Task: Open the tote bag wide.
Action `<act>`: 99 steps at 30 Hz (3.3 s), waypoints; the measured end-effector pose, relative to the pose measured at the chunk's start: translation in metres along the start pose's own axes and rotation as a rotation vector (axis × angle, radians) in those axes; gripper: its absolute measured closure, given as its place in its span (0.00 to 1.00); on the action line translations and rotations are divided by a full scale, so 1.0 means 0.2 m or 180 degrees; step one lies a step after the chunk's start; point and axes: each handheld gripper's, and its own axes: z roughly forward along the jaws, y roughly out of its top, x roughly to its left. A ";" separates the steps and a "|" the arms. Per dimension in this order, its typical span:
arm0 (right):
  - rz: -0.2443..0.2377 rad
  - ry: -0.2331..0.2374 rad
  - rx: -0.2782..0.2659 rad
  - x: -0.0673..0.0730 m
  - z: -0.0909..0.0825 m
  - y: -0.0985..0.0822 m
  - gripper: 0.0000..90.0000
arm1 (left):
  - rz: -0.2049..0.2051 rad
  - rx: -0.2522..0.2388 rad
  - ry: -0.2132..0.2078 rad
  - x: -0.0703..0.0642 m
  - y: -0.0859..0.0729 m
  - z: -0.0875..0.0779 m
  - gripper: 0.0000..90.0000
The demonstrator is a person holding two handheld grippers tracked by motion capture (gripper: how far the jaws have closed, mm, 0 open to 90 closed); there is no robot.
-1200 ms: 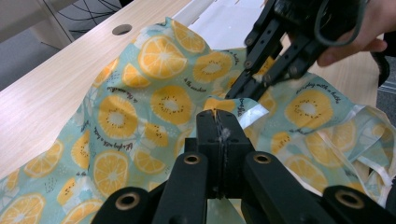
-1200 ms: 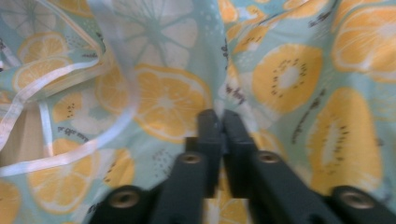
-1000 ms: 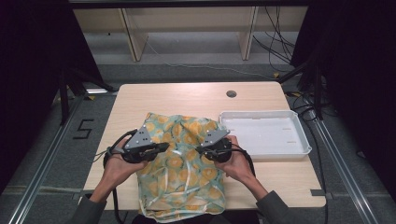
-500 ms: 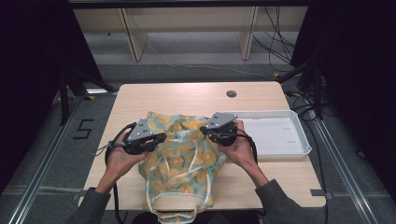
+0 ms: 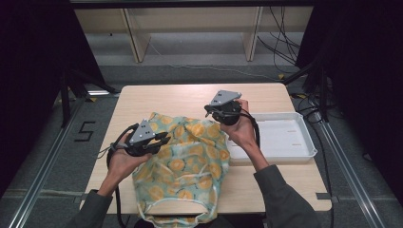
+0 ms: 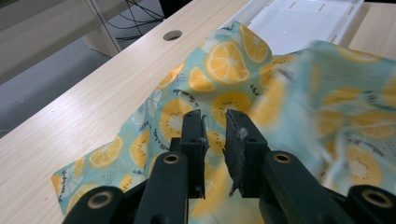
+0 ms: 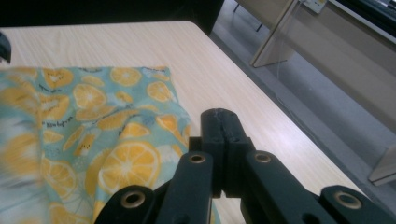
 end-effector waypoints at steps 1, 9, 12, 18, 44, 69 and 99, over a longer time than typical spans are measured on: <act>0.0022 0.0051 -0.0009 0.00 0.00 0.00 1.00 | -0.0005 0.0025 -0.0034 0.00 0.00 0.01 0.85; -0.0033 0.0325 -0.0104 0.07 -0.11 -0.02 1.00 | -0.0348 0.0196 -0.0875 -0.08 -0.07 -0.05 0.48; -0.0030 0.0392 -0.0076 0.09 -0.13 -0.03 1.00 | -0.0188 0.0377 -0.0829 -0.13 -0.09 -0.08 0.32; 0.0003 0.0475 -0.0061 0.12 -0.12 -0.04 0.98 | 0.0285 0.1084 -0.0639 -0.19 -0.20 0.07 0.40; 0.0304 0.0706 0.0315 0.42 -0.08 -0.14 0.37 | -0.0031 0.0042 -0.0307 0.06 0.36 0.17 0.99; 0.0008 -0.0226 0.0566 -0.04 0.27 -0.09 1.00 | -0.0207 0.0200 0.0258 0.31 0.16 0.39 0.96; 0.0215 0.0159 0.0674 -0.04 0.17 -0.17 0.95 | -0.0509 0.0775 0.0114 0.32 -0.11 0.60 0.93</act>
